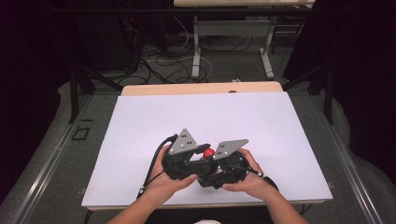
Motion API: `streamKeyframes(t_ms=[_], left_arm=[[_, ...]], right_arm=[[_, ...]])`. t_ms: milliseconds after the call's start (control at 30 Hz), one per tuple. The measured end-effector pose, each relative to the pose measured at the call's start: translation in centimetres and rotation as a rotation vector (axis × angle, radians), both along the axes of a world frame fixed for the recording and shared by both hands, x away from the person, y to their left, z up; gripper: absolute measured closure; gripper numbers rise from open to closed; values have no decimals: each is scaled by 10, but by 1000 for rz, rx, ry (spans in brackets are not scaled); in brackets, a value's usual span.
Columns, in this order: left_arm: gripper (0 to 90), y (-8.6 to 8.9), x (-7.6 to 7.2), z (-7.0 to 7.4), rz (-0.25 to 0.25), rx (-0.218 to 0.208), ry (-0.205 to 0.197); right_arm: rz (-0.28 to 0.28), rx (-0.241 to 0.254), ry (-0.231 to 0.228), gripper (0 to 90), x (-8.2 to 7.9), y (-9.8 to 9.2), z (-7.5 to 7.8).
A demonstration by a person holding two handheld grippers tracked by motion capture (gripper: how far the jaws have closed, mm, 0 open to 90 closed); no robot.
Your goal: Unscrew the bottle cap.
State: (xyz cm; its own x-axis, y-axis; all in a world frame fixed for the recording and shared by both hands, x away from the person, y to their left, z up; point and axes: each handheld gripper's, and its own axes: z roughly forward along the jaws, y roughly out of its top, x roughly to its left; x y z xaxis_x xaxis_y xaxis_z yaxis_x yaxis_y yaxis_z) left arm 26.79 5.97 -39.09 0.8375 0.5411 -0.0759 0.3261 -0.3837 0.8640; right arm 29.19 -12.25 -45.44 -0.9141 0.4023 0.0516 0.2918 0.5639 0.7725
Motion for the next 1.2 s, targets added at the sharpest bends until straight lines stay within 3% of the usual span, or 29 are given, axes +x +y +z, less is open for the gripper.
streamKeyframes(t_ms=[67,200,333,500,633,767,900,1000,1067,1200], left_arm=[[552,2,1,1,-11,-1,-1],[495,12,5,4,-80,-22,12],[504,18,11,5,-171,-24,29],[571,16,21,-1,-228,-48,68],[608,12,22,-3,-206,-51,61],[613,8,16,-4,-143,-28,24],[612,4,10,-3,-83,-21,18],[572,5,6,2,-74,6,4],[516,8,3,6,-85,-6,-3],[520,16,2,11,-115,10,-19]], right_arm=[[-6,16,0,299,-1,0,0],[7,15,10,299,0,-3,2],[18,14,6,299,-1,-2,2],[50,13,10,299,-4,3,2],[41,14,19,299,-4,3,1],[19,15,22,299,-3,2,-1],[13,3,15,299,-1,1,-1],[30,6,13,299,-1,0,0],[27,16,14,299,-2,-1,1],[31,29,2,299,-2,-2,2]])
